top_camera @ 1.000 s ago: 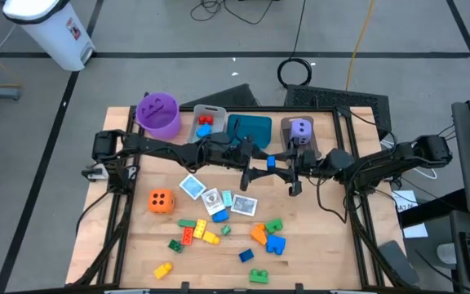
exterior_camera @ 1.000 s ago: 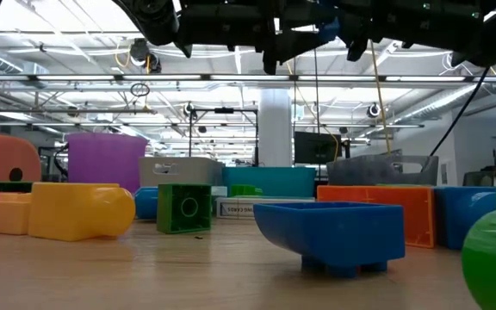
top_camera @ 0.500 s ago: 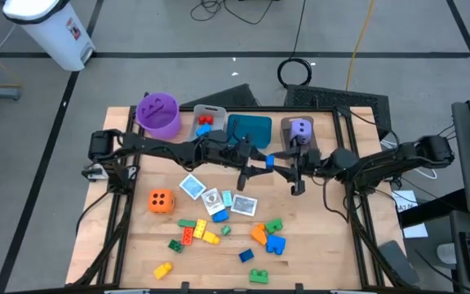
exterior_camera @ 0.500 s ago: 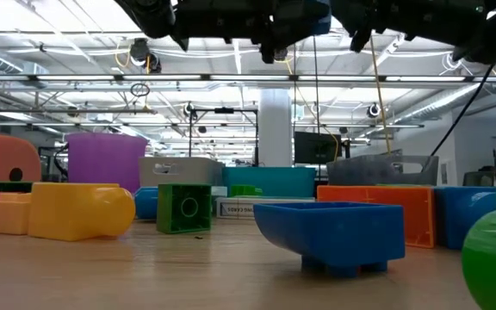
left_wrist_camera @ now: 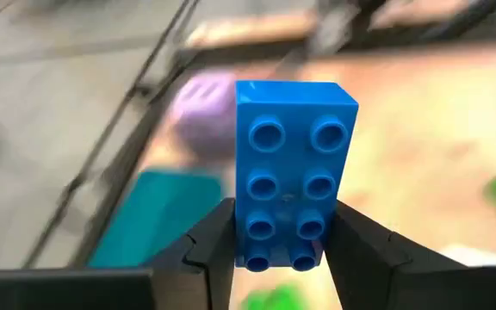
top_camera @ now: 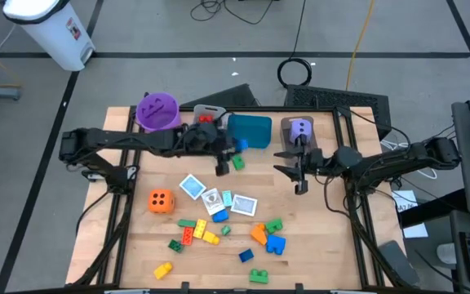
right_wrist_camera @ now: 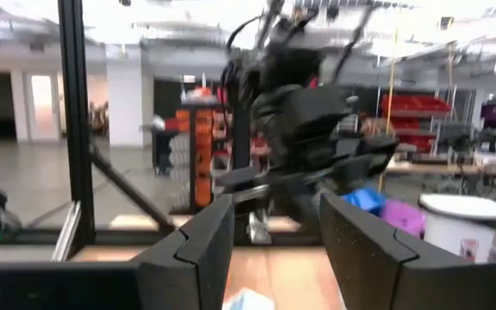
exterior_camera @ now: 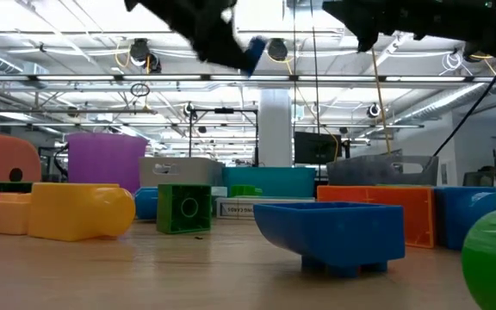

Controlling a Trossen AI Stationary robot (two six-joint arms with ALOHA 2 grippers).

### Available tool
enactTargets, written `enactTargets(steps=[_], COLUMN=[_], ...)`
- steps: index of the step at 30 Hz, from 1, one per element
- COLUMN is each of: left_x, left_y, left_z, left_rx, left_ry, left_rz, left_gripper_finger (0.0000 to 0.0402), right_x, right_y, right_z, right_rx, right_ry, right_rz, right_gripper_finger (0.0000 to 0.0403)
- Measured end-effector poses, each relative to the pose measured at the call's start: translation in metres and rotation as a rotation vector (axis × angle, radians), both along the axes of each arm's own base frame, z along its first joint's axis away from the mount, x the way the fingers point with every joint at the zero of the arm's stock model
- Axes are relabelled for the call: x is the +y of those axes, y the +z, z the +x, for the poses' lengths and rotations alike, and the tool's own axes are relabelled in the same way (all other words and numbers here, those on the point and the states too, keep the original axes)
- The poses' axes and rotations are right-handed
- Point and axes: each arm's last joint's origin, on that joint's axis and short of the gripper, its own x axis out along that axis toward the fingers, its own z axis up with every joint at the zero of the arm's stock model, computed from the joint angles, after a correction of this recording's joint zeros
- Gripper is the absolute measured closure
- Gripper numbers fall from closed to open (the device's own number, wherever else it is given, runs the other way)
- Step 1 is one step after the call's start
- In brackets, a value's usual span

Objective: Pick & Place Toys
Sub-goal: Put the dark blue game piece into the gray bin

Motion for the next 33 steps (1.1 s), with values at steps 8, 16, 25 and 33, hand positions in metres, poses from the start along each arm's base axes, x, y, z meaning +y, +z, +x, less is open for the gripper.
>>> enactTargets(steps=[8, 16, 25, 33], left_x=[0.061, 0.121, 0.16, 0.169], left_y=[-0.034, -0.065, -0.102, -0.113], left_z=[-0.037, -0.068, -0.076, -0.071], left_rx=[0.323, 0.377, 0.462, 0.428], left_ry=[0.262, 0.417, 0.497, 0.534], left_rz=[-0.045, -0.146, -0.212, -0.226], left_gripper_finger=[0.0231, 0.0249, 0.0242, 0.021], right_x=[0.0, 0.0, 0.0, 0.0], right_y=[-0.009, -0.015, -0.018, -0.02], right_z=[0.002, 0.003, 0.003, 0.003], right_rx=[0.096, 0.151, 0.19, 0.202], right_ry=[0.001, 0.01, 0.009, 0.009], right_rz=[-0.001, 0.051, 0.051, 0.05], right_gripper_finger=[0.0236, 0.0236, 0.0236, 0.0236])
